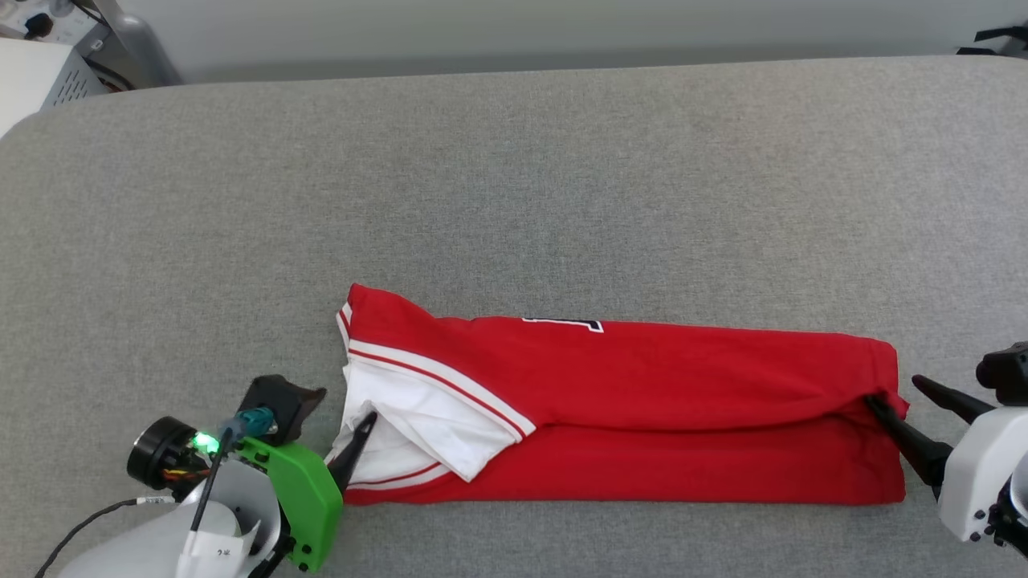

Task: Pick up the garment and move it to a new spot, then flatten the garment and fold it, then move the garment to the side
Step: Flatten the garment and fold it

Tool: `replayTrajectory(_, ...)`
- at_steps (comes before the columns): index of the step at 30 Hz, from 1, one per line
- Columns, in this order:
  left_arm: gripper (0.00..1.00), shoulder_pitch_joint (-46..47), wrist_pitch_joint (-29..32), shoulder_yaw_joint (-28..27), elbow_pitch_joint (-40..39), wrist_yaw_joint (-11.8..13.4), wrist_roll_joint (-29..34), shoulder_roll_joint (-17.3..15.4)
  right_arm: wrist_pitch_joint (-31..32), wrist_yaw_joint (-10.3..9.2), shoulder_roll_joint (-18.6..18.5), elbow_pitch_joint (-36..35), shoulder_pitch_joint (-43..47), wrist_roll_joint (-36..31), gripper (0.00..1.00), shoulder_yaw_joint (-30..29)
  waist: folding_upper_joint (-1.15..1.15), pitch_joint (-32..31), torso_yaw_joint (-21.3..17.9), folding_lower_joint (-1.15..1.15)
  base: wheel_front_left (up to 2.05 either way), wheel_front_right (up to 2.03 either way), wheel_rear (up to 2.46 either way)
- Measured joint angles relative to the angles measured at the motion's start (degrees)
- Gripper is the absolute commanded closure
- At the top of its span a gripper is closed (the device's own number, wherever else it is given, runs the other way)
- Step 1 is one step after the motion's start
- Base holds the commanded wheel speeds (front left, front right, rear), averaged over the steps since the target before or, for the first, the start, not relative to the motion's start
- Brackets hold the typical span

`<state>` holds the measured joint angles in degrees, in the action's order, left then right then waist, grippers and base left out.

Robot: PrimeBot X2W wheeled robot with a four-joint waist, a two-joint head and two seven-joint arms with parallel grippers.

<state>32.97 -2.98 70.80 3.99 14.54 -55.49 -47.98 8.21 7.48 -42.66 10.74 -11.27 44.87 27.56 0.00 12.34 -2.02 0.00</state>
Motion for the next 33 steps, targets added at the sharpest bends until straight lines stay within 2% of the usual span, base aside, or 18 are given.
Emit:
replayTrajectory(5,0.00,-2.57,-8.15,-4.19,0.12,5.92,-0.11,0.93,1.24,0.00,-1.33,-6.98,2.56,0.49,0.00,-5.47,0.00,-1.81,0.12,0.00,0.00,0.00,0.00)
replayTrajectory(10,0.00,-4.83,-11.32,-9.25,0.04,12.17,1.21,1.43,5.41,0.00,-2.67,-12.82,3.89,3.19,0.00,-11.39,0.00,-2.88,0.35,0.00,0.00,0.00,0.00)
replayTrajectory(13,0.00,-6.74,-11.67,-13.85,-0.66,15.61,5.01,2.30,10.02,0.00,-4.20,-14.10,4.44,4.07,0.00,-14.56,0.00,-2.94,0.74,0.00,0.00,0.00,0.00)
replayTrajectory(20,0.00,-12.80,-11.68,-26.50,-4.09,19.80,17.23,6.82,22.61,0.00,-4.46,-11.66,5.63,11.70,0.00,-18.29,0.00,-2.04,1.90,0.00,0.00,0.00,0.00)
replayTrajectory(24,0.00,-16.52,-11.69,-33.35,-5.19,20.05,23.20,10.04,25.75,0.00,-3.12,-9.00,5.59,12.49,0.00,-18.42,0.00,-1.07,2.86,0.00,0.00,0.00,0.00)
replayTrajectory(27,0.00,-18.84,-11.68,-37.69,-5.59,19.26,26.75,12.55,26.88,0.00,-1.69,-7.01,5.54,12.49,0.00,-17.82,0.00,-0.21,3.65,0.00,0.00,0.00,0.00)
replayTrajectory(33,0.00,-22.33,-11.68,-45.00,-5.43,15.14,32.57,17.45,27.16,0.00,0.92,-3.38,4.50,12.52,0.00,-15.84,0.00,1.85,5.16,0.00,0.00,0.00,0.00)
